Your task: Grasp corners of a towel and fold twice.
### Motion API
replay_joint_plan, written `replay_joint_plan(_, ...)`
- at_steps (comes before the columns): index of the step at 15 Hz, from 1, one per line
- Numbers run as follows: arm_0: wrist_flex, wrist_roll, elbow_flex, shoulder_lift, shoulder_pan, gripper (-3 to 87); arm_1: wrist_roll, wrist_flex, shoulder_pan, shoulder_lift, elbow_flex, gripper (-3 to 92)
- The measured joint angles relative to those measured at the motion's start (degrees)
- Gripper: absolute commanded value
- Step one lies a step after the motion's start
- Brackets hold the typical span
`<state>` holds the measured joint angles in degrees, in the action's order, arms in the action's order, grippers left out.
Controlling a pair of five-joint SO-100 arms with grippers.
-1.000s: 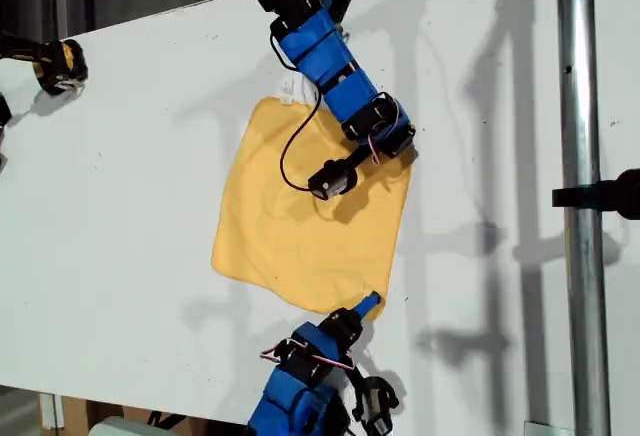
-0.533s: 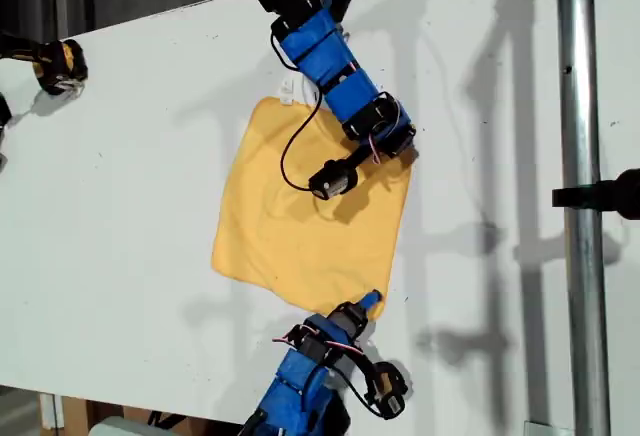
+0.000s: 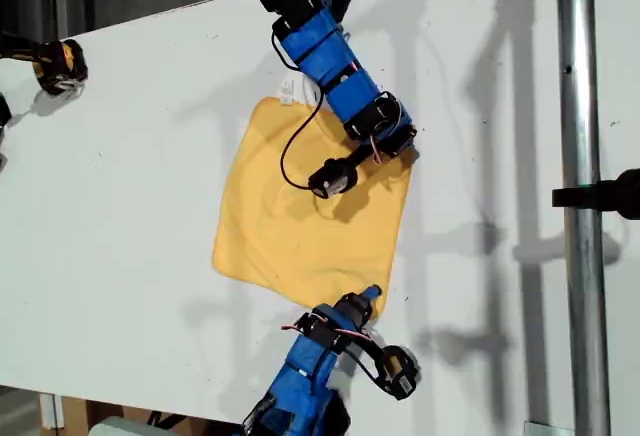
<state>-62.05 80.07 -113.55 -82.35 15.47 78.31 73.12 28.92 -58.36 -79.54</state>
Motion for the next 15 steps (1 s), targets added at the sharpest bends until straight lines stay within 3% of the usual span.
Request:
replay_joint_plan(3, 4.5, 1.2, -0.8, 0.5, 0.0, -1.3, 0.4, 0.4, 0.4, 0.1, 0.3, -0.1)
replay_joint_plan(8, 5.1, 4.7, -1.1, -0.3, 0.3, -1.5, 0.4, 0.7, 0.4, 0.1, 0.2, -0.1)
replay_joint_plan(15, -3.1, 1.7, 3.9, -9.8, 4.5, -1.5, 0.4, 11.2, 3.7, -0.1, 8.3, -0.1)
